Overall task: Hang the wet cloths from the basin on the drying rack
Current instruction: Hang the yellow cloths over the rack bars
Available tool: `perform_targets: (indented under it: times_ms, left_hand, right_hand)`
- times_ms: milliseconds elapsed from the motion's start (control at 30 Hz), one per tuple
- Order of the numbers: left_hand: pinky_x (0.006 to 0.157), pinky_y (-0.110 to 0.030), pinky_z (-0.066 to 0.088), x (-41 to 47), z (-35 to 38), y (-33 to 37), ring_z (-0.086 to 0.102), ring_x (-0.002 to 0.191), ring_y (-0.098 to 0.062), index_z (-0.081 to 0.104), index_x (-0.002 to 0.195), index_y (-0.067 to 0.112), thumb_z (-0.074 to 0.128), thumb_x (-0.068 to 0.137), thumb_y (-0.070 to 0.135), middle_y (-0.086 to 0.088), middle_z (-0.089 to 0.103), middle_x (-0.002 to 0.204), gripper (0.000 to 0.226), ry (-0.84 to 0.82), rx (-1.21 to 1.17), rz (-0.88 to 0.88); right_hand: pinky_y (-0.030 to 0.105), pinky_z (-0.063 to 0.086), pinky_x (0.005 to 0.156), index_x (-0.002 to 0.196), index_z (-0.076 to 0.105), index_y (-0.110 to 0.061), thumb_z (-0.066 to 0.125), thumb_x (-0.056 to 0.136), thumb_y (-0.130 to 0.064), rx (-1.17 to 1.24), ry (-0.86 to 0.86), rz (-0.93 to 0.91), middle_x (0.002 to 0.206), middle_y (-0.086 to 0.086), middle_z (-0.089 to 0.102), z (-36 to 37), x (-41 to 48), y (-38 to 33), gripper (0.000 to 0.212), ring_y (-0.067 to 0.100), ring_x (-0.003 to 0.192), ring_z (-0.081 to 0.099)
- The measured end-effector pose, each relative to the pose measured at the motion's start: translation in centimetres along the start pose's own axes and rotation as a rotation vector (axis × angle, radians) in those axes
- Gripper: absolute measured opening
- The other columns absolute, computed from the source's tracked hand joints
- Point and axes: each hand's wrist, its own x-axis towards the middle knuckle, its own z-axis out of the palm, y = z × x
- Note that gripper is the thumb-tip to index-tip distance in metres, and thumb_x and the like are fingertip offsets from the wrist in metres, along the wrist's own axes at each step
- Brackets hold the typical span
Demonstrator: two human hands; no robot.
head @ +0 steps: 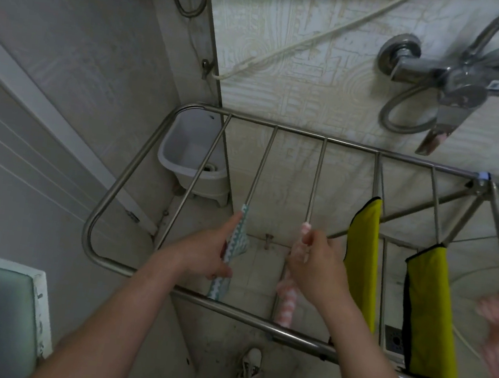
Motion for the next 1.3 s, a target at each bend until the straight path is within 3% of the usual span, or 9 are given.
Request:
perform_targets:
  times_ms: [167,267,433,567,667,867,1033,1133,1300]
  left_hand:
    - [0.052,-0.020,0.050,0.2,0.0,-0.2,0.060,0.061,-0.010,-0.004,0.148,0.042,0.078,0.072,0.004,0.002,0.059,0.077,0.118,0.002,-0.119,-0.023]
    - [0.055,-0.022,0.052,0.2,-0.1,-0.2,0.061,0.064,-0.012,-0.007,0.148,0.040,0.079,0.072,0.006,0.004,0.059,0.079,0.119,-0.005,-0.071,-0.037]
    - [0.070,-0.025,0.046,-0.5,-0.5,1.8,0.061,0.095,-0.019,0.005,0.151,0.030,0.074,0.079,0.023,-0.011,0.058,0.122,0.100,0.137,0.081,0.003]
    - [0.057,-0.021,0.037,0.9,-0.4,3.1,0.046,0.062,-0.002,0.048,0.135,0.025,0.061,0.089,0.024,0.000,0.059,0.080,0.048,0.467,-0.021,0.119]
    - [0.055,-0.013,0.036,2.1,0.2,4.7,0.048,0.059,0.000,0.069,0.102,0.021,0.058,0.091,0.023,0.015,0.054,0.065,0.016,0.590,-0.114,0.197]
    - [0.050,-0.017,0.035,2.9,3.1,8.7,0.049,0.052,-0.002,0.062,0.074,0.032,0.056,0.090,0.025,0.009,0.056,0.058,0.019,0.512,-0.204,0.393]
    - [0.054,-0.026,0.037,2.7,7.2,14.0,0.046,0.054,-0.003,0.056,0.067,0.023,0.051,0.088,0.021,0.006,0.053,0.057,0.021,0.333,-0.258,0.522]
    - [0.054,-0.034,0.034,2.1,9.9,16.9,0.043,0.056,-0.008,0.054,0.072,0.011,0.048,0.092,0.015,-0.010,0.053,0.063,0.021,0.221,-0.227,0.591]
    - [0.055,-0.032,0.037,1.3,16.5,21.9,0.044,0.054,-0.006,0.058,0.073,0.018,0.048,0.093,0.022,0.009,0.048,0.056,0.022,0.022,-0.122,0.683]
  right_hand:
    - [0.022,0.033,0.059,0.104,0.059,-0.015,0.059,0.088,-0.014,0.062,0.113,-0.026,0.103,0.007,0.057,1.4,-0.8,0.7,0.015,0.013,0.074,0.048]
    - [0.023,0.039,0.067,0.104,0.059,-0.016,0.060,0.088,-0.014,0.074,0.119,-0.033,0.103,0.005,0.056,1.5,-0.9,0.7,0.016,0.014,0.078,0.051]
    - [0.034,0.051,0.078,0.119,0.056,-0.017,0.057,0.092,-0.027,0.123,0.079,-0.053,0.112,0.006,0.052,0.8,-1.1,1.7,0.029,0.020,0.089,0.059]
    - [0.019,0.044,0.074,0.114,0.061,-0.019,0.057,0.092,-0.023,0.207,0.119,-0.057,0.107,0.000,0.054,-0.5,-1.5,2.5,0.023,0.006,0.083,0.055]
    - [0.013,0.040,0.067,0.106,0.062,-0.021,0.057,0.091,-0.014,0.253,0.169,-0.076,0.095,-0.006,0.058,-1.8,-2.1,3.0,0.017,0.005,0.079,0.054]
    - [0.031,0.052,0.068,0.092,0.065,-0.025,0.058,0.092,-0.016,0.363,0.262,-0.024,0.077,-0.008,0.066,-4.4,-3.6,4.4,0.012,0.011,0.074,0.064]
    - [0.040,0.055,0.068,0.080,0.063,-0.032,0.057,0.092,-0.017,0.395,0.426,0.054,0.068,-0.008,0.065,-7.7,-6.9,7.7,0.020,0.014,0.069,0.064]
    - [0.036,0.050,0.064,0.074,0.061,-0.030,0.058,0.090,-0.015,0.392,0.501,0.117,0.064,-0.001,0.064,-9.3,-9.3,9.7,0.022,0.013,0.062,0.060]
    - [0.032,0.043,0.060,0.070,0.062,-0.022,0.058,0.090,-0.014,0.418,0.636,0.223,0.063,-0.001,0.061,-12.1,-14.7,14.4,0.022,0.012,0.062,0.057]
